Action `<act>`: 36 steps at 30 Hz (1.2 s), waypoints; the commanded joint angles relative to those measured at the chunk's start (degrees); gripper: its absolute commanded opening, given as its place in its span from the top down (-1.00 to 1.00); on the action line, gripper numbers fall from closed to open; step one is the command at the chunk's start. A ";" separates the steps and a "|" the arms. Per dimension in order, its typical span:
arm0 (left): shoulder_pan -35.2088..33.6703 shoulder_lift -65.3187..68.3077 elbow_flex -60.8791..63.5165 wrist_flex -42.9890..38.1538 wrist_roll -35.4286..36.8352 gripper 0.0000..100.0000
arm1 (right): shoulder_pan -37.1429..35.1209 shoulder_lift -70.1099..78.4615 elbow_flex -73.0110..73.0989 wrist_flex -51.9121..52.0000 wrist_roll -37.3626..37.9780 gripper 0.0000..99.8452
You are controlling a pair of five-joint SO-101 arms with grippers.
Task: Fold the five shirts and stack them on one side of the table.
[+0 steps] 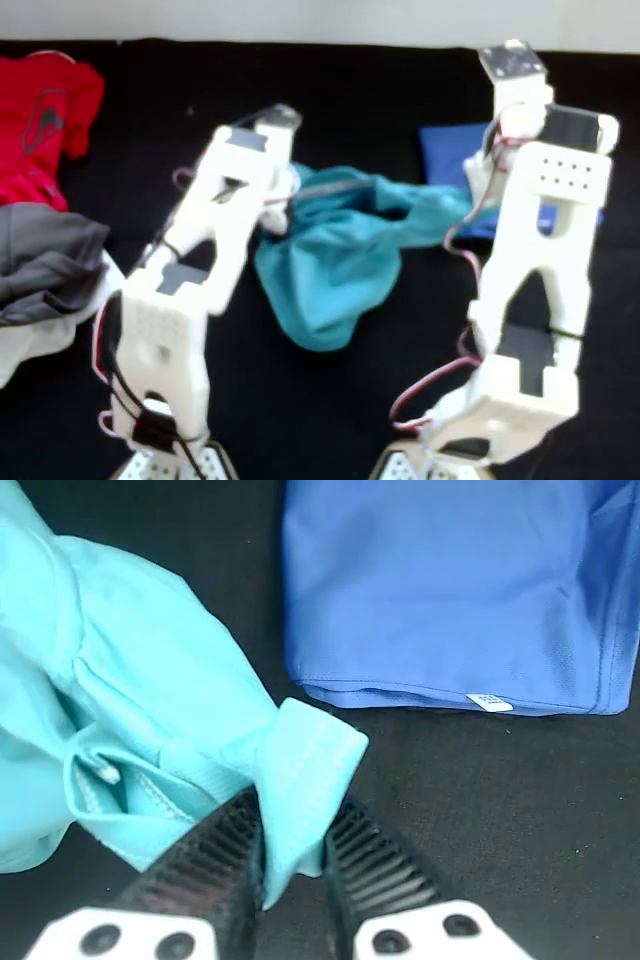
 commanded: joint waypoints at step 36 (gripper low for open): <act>9.45 -6.20 2.24 15.74 0.35 0.78 | -0.31 -3.47 7.08 -5.76 0.62 0.99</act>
